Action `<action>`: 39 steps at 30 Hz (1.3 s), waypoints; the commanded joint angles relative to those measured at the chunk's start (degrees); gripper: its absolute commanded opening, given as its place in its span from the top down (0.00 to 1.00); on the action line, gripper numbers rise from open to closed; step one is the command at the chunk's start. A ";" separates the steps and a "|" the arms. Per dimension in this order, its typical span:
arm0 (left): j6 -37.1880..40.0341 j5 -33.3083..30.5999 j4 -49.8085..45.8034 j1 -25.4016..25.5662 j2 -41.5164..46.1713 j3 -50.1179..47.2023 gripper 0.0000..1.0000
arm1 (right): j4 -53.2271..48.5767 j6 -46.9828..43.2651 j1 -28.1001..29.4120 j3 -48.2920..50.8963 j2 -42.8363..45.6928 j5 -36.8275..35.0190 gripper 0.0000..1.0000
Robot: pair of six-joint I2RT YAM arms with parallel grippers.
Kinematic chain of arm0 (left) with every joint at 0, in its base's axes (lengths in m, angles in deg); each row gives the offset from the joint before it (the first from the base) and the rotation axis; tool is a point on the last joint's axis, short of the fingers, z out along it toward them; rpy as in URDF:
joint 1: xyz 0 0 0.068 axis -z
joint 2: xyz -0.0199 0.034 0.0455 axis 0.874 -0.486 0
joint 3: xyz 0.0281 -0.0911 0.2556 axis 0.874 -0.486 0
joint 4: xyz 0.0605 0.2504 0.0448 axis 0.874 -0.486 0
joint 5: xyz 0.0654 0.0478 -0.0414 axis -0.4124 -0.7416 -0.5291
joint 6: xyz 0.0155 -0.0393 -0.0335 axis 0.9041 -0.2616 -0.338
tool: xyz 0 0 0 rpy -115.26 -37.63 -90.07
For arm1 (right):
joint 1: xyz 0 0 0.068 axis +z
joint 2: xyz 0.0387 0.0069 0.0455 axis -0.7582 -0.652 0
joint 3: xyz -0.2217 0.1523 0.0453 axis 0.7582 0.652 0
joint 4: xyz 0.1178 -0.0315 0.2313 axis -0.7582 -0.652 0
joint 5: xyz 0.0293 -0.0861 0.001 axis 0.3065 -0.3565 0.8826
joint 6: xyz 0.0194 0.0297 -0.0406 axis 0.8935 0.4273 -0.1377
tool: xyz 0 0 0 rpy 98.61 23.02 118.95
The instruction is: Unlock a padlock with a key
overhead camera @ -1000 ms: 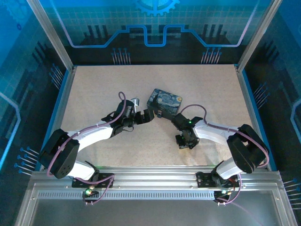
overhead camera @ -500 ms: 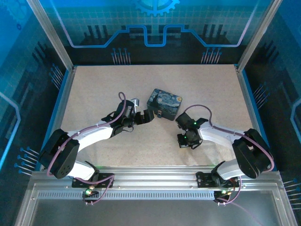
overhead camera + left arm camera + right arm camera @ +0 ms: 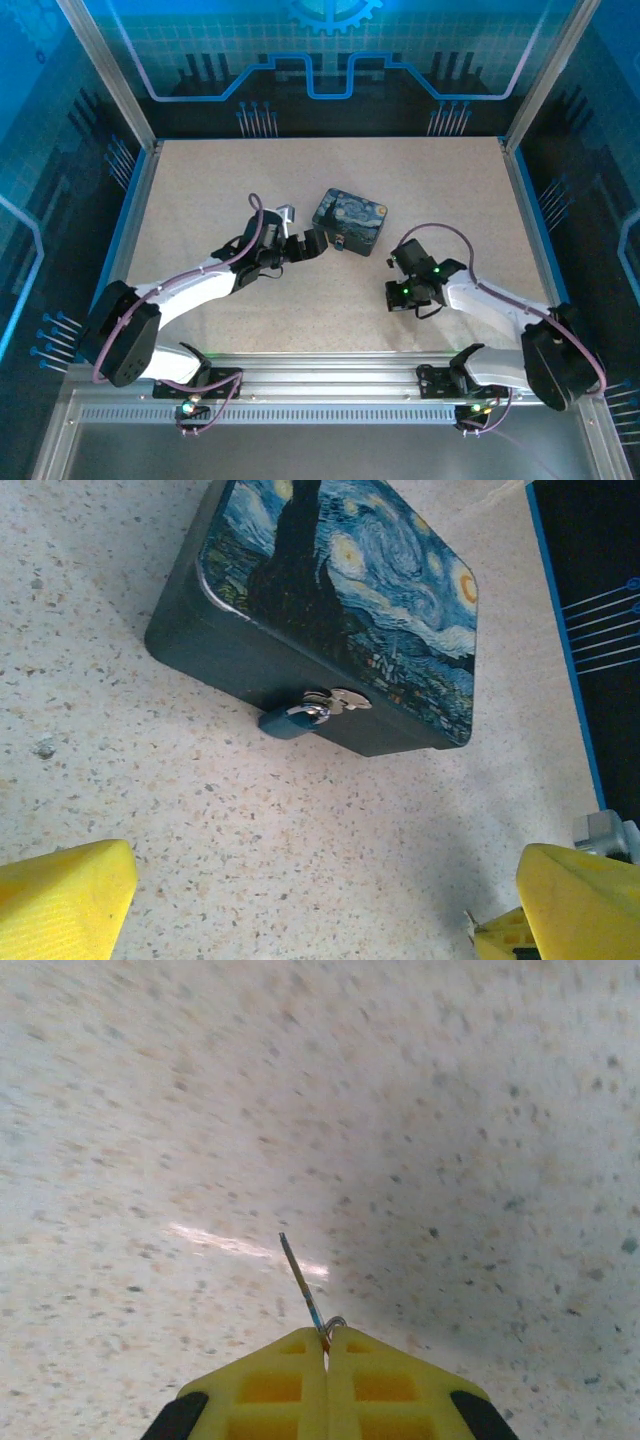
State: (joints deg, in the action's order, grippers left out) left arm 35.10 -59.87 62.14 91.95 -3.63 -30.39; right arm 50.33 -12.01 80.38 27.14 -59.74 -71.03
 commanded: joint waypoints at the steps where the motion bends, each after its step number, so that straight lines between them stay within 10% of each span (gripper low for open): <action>1: -2.29 3.49 0.46 0.02 2.13 2.11 0.01 | 5.29 -3.03 -0.65 0.06 3.92 3.22 1.00; 21: -9.74 9.71 10.03 6.28 -3.77 6.85 0.22 | 40.24 -9.25 8.11 4.11 8.73 -6.38 1.00; 39: -10.26 8.55 10.72 9.64 -8.96 10.01 0.35 | 42.27 -10.70 9.40 4.91 6.84 -2.57 1.00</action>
State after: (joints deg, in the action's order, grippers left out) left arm 23.76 -51.63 72.05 101.20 -12.51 -22.52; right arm 91.60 -22.02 89.12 32.72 -52.09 -76.08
